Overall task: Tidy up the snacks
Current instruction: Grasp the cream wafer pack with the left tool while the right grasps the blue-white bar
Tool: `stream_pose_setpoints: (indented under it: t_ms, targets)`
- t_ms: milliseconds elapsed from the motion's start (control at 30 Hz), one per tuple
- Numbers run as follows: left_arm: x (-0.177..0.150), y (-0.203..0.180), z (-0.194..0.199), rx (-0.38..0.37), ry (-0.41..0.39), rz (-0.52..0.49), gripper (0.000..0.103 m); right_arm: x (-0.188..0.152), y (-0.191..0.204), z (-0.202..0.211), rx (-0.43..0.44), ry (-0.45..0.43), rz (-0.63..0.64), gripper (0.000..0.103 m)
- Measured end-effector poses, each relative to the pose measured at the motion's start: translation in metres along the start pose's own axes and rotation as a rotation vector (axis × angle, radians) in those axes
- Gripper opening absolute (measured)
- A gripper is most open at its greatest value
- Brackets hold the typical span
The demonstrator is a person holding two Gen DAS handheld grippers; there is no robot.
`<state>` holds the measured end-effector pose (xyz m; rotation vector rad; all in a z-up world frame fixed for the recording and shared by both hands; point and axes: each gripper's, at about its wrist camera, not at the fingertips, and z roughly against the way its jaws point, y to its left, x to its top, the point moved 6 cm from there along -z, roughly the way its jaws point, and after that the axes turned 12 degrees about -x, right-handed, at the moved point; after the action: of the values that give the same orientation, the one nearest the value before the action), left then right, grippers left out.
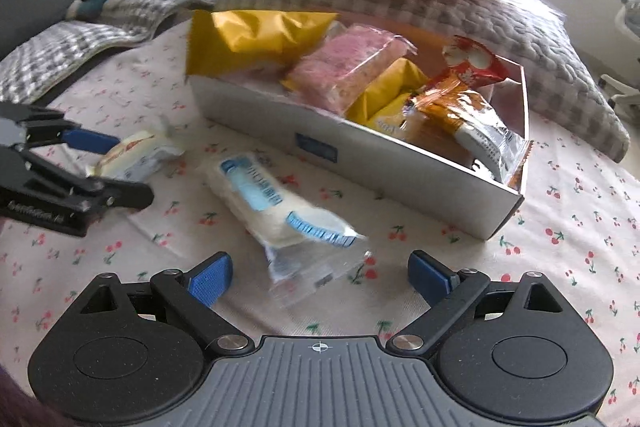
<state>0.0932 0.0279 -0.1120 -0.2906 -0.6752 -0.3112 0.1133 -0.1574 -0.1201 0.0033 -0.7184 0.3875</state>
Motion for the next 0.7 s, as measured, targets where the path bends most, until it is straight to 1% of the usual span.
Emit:
stream_pose_setpoints:
  t_ms: [133, 233, 300, 367, 433, 467, 533, 600, 633, 667, 700]
  targets:
    - [0.001, 0.000, -0.001, -0.005, -0.002, -0.002, 0.077, 0.006, 0.000, -0.006, -0.004, -0.003, -0.015, 0.096]
    - [0.001, 0.001, 0.000, -0.008, -0.005, -0.008, 0.076, 0.009, 0.007, -0.010, 0.001, -0.006, 0.000, 0.095]
    - [0.001, 0.002, 0.001, -0.008, -0.008, -0.005, 0.071, 0.011, 0.013, -0.011, 0.005, -0.012, 0.014, 0.095]
    - [0.002, 0.004, 0.003, -0.006, -0.011, 0.003, 0.063, 0.012, 0.018, -0.011, 0.005, -0.020, 0.028, 0.094]
    - [0.002, 0.006, 0.004, -0.004, -0.014, 0.015, 0.057, 0.014, 0.023, -0.011, 0.009, -0.028, 0.036, 0.092]
    - [0.002, 0.006, 0.005, -0.002, -0.015, 0.020, 0.053, 0.015, 0.025, -0.011, 0.010, -0.030, 0.039, 0.090]
    - [0.003, 0.007, 0.005, -0.001, -0.016, 0.030, 0.048, 0.017, 0.027, -0.010, 0.013, -0.034, 0.042, 0.084]
    - [0.004, 0.006, 0.005, -0.001, -0.014, 0.036, 0.047, 0.018, 0.029, -0.008, 0.012, -0.038, 0.044, 0.074]
    - [0.004, 0.006, 0.004, 0.000, -0.013, 0.037, 0.047, 0.019, 0.029, -0.008, 0.012, -0.040, 0.046, 0.071]
    - [0.004, 0.005, 0.004, 0.001, -0.012, 0.038, 0.046, 0.019, 0.030, -0.007, 0.010, -0.043, 0.048, 0.064]
    - [0.004, 0.004, 0.004, 0.000, -0.011, 0.039, 0.045, 0.020, 0.030, -0.006, 0.010, -0.043, 0.050, 0.059]
